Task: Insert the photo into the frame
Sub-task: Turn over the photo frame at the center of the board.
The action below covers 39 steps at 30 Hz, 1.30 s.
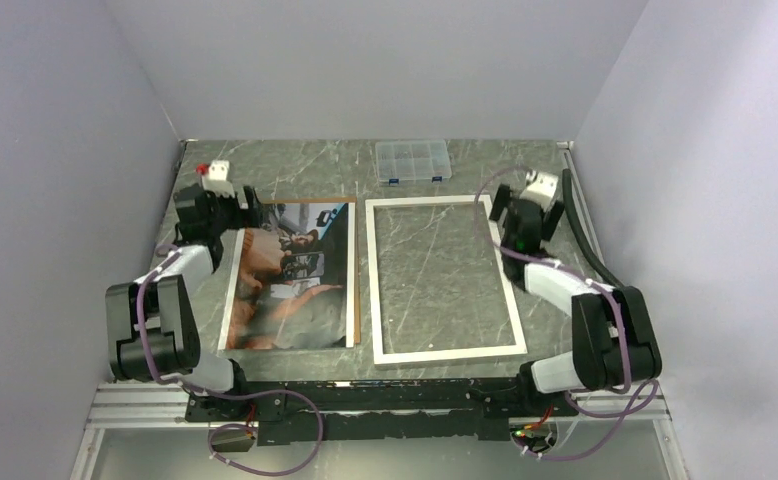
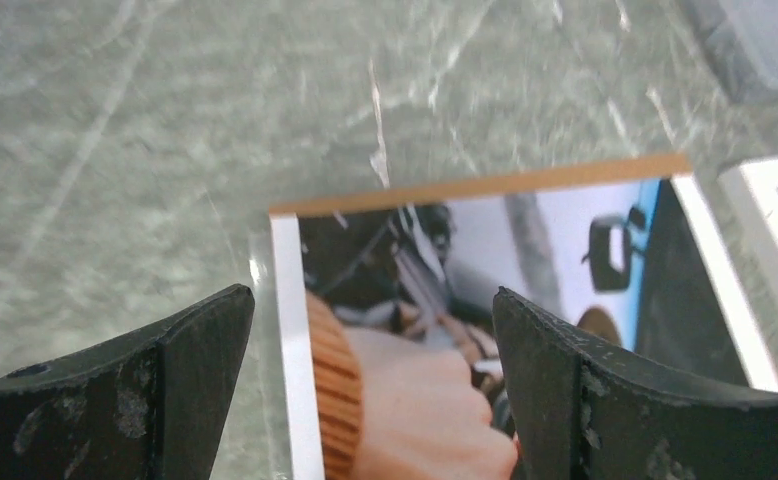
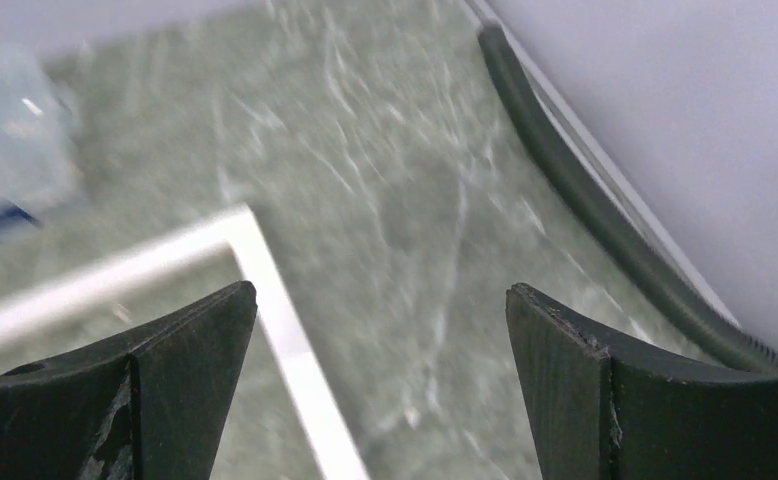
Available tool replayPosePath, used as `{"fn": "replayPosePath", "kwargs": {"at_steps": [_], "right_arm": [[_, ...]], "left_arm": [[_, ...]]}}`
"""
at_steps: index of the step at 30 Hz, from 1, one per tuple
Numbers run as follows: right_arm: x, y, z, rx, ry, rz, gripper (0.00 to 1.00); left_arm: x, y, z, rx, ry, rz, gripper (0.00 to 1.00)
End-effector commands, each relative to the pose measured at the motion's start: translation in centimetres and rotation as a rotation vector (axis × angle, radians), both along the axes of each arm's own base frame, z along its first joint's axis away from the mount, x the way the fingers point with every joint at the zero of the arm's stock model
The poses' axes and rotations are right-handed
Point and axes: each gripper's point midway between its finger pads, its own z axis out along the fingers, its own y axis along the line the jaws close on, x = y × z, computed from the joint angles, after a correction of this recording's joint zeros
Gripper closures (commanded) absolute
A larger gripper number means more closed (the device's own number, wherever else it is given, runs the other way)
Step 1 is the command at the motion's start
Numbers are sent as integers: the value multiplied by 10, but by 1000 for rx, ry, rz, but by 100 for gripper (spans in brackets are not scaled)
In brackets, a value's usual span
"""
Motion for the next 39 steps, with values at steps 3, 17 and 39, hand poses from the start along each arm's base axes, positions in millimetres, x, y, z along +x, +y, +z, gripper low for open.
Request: {"fn": "replayPosePath", "kwargs": {"at_steps": [3,17,39], "right_arm": [[12,31,64,304,28,24,0],[12,159,86,453,259,346,0],[-45,356,-62,131,647,549,22]], "left_arm": [[-5,7,49,-62,152,55,5],[-10,23,94,-163,238,107,5],[-55,54,57,-243,460,189,5]]}}
